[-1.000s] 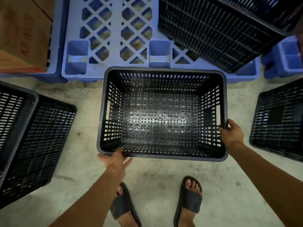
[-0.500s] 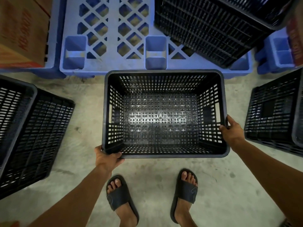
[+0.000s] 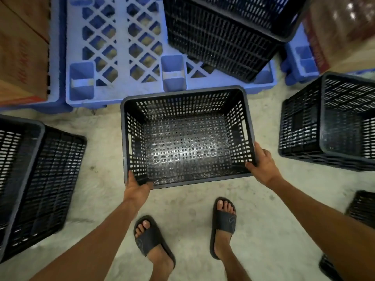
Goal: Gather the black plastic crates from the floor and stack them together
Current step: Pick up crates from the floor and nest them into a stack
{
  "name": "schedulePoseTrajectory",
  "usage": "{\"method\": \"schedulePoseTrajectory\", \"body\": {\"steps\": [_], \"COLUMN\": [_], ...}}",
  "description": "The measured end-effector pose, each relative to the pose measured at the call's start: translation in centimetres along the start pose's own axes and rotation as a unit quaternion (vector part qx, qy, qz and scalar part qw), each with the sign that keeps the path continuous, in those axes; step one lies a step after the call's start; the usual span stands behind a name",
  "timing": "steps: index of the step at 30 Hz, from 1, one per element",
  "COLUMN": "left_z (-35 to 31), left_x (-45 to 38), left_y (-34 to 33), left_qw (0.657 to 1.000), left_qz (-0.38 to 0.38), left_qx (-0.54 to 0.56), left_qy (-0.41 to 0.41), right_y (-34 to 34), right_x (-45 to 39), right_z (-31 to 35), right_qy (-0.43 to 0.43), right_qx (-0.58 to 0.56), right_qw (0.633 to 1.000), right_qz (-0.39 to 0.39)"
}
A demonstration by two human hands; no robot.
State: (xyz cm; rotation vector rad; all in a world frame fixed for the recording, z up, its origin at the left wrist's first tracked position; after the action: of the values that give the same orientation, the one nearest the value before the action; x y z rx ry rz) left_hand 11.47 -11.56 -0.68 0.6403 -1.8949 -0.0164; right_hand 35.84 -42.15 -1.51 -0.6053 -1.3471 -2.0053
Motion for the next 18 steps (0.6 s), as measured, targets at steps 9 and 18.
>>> {"method": "schedulePoseTrajectory", "body": {"steps": [9,18], "left_z": [-7.5,-8.9], "left_x": [10.8,22.5], "left_y": [-10.2,-27.4], "left_qw": [0.979,0.927], "left_qz": [0.171,0.302], "left_qx": [-0.106,-0.218], "left_qy": [-0.041,-0.053], "right_y": [4.7,9.3], "right_x": [13.1,25.5], "right_z": [-5.5,-22.9], "right_qy": [-0.062,-0.167], "right_qx": [-0.259,-0.412], "right_qw": [0.963,0.877], "right_qz": [-0.04,-0.185]}}
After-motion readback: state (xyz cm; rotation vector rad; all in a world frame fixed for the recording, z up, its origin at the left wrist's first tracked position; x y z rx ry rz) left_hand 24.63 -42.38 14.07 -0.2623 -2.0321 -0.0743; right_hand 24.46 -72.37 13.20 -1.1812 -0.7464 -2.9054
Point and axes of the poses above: each hand's wrist, its own x-axis away from the middle knuckle, its own y-axis out of the back of the hand, z = x × y, the point moved 2 cm from there along -x, towards the middle knuckle, and after that the axes turned 5 degrees about z, right-handed, at the moved point
